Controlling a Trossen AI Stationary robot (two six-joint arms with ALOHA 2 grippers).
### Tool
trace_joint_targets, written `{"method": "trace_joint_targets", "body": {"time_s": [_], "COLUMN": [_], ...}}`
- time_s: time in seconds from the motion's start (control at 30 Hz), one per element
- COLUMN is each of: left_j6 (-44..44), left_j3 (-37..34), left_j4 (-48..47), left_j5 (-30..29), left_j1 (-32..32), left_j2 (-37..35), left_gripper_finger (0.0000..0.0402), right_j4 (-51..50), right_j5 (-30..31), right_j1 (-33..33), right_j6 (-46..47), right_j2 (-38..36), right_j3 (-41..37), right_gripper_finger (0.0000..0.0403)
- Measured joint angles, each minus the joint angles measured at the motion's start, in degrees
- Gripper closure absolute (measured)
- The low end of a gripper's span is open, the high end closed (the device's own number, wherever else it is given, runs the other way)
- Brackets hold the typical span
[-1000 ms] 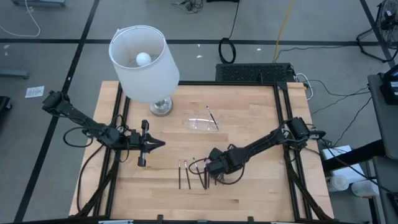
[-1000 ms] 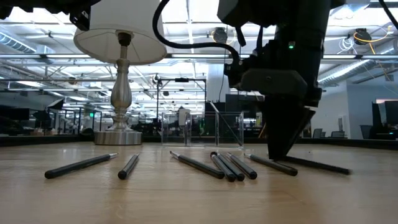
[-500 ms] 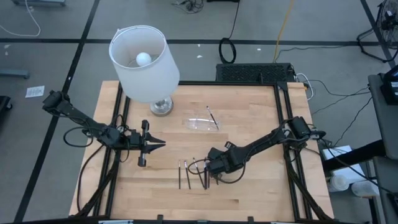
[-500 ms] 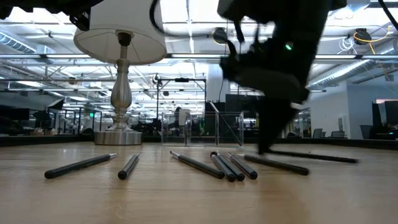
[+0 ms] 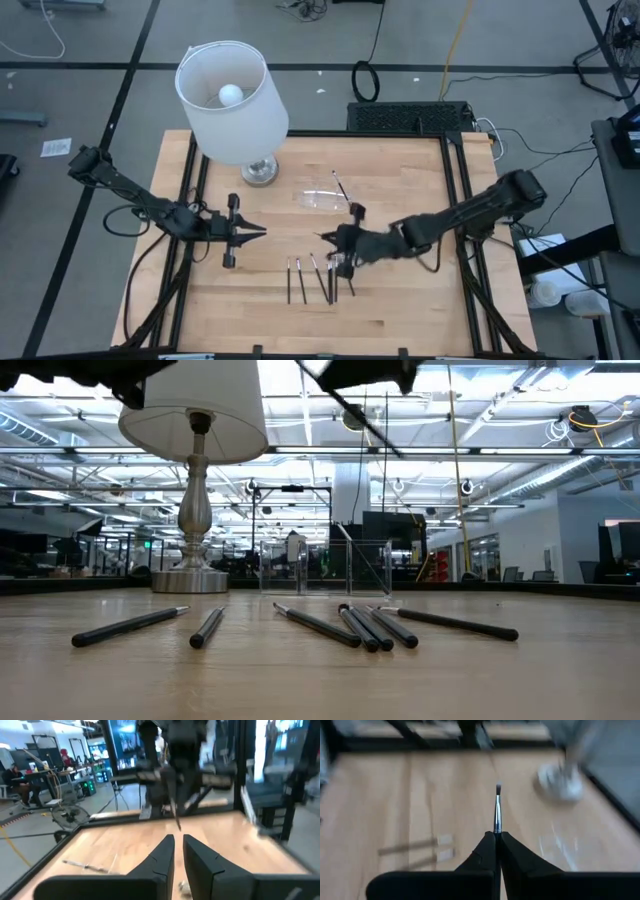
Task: Put items in baskets/containers
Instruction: Put the black eyeshadow brush into the transparent organizer
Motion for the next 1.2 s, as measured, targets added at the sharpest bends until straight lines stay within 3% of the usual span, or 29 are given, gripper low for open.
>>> {"method": "trace_joint_targets", "body": {"time_s": [0.17, 0.27, 0.33, 0.4, 0.47, 0.6, 0.77, 1.03, 1.2], "left_j6": [0.8, 3.9, 6.0, 9.0, 10.2, 8.9, 0.9, 3.9, 8.3], "left_j3": [0.0, 0.0, -0.1, -0.1, 0.0, 0.0, 2.5, 9.3, 10.2], "left_j4": [-3.6, -2.9, 1.2, 6.0, 7.8, 7.8, 9.4, 10.7, 12.4], "left_j5": [0.0, -1.3, -4.7, -7.2, -5.9, 3.4, 16.2, 20.9, 25.8], "left_j1": [0.0, 0.2, 1.1, 3.0, 5.7, 13.1, 20.4, 22.3, 22.1], "left_j2": [0.1, 1.2, 2.4, 3.0, 3.0, 3.1, 5.5, 19.1, 23.0], "left_gripper_finger": [0.0353, 0.0352, 0.0352, 0.0352, 0.0352, 0.0339, 0.03, 0.022, 0.0196], "right_j4": [29.4, 46.9, 52.3, 52.9, 52.1, 52.3, 53.9, 61.4, 65.5], "right_j5": [-13.3, -22.3, -25.5, -26.2, -26.3, -27.9, -27.7, -27.8, -27.9], "right_j1": [-7.7, -12.1, -14.6, -16.2, -16.4, -14.9, -13.4, -13.6, -14.8], "right_j6": [-12.9, -15.7, -15.7, -15.8, -16.6, -20.2, -24.2, -26.2, -26.2], "right_j2": [-3.3, -3.4, -3.4, -3.3, -3.1, -3.2, -1.4, 2.8, 4.5], "right_j3": [-13.9, -20.8, -23.4, -24.8, -25.4, -25.9, -26.1, -26.1, -25.2], "right_gripper_finger": [0.0402, 0.0402, 0.0402, 0.0402, 0.0403, 0.0403, 0.0403, 0.0403, 0.0403]}}
